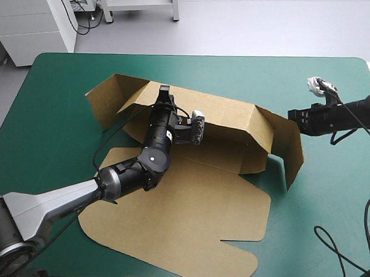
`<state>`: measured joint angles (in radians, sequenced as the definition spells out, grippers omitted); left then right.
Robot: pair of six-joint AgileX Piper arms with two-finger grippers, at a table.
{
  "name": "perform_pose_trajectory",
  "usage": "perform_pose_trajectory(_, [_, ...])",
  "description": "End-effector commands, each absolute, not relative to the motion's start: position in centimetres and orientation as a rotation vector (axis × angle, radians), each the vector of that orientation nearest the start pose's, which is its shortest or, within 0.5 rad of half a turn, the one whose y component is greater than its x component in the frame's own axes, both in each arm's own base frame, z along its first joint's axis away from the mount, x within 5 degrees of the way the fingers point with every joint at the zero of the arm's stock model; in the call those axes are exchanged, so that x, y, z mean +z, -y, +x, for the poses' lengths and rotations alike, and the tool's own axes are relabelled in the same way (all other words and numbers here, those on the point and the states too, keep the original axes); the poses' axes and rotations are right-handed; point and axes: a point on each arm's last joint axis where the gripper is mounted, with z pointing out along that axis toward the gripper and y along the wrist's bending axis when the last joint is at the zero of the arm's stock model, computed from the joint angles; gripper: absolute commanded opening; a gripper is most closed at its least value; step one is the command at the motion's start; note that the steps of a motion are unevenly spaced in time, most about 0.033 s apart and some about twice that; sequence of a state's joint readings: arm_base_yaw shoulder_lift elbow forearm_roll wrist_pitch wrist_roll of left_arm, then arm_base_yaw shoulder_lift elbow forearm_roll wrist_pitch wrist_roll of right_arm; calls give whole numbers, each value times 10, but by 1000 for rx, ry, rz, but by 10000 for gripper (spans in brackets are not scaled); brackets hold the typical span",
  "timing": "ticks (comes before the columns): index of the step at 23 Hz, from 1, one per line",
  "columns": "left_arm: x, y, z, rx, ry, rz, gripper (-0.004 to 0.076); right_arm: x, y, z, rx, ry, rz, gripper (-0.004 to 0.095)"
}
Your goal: Fold the box
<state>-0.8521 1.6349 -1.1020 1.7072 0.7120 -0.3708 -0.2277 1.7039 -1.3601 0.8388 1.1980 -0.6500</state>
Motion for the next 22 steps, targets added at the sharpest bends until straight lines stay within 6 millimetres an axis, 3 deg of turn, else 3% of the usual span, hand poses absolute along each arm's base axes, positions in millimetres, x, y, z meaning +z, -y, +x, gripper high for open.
perform_pose_trajectory(1, [326, 228, 278, 1102, -1144, 1391, -8, 316, 6, 330, 977, -2473, -255, -19])
perform_pose_trajectory(5, [328, 228, 278, 1103, -1146, 1379, -8, 323, 4, 320, 966, -2459, -264, -19])
perform_pose_trajectory(10, [328, 228, 278, 1103, -1147, 1381, -8, 312, -2, 299, 987, -2476, -289, -19])
perform_pose_trajectory(22, [328, 228, 278, 1103, -1147, 1381, -8, 330, -4, 277, 895, -2461, -333, -19])
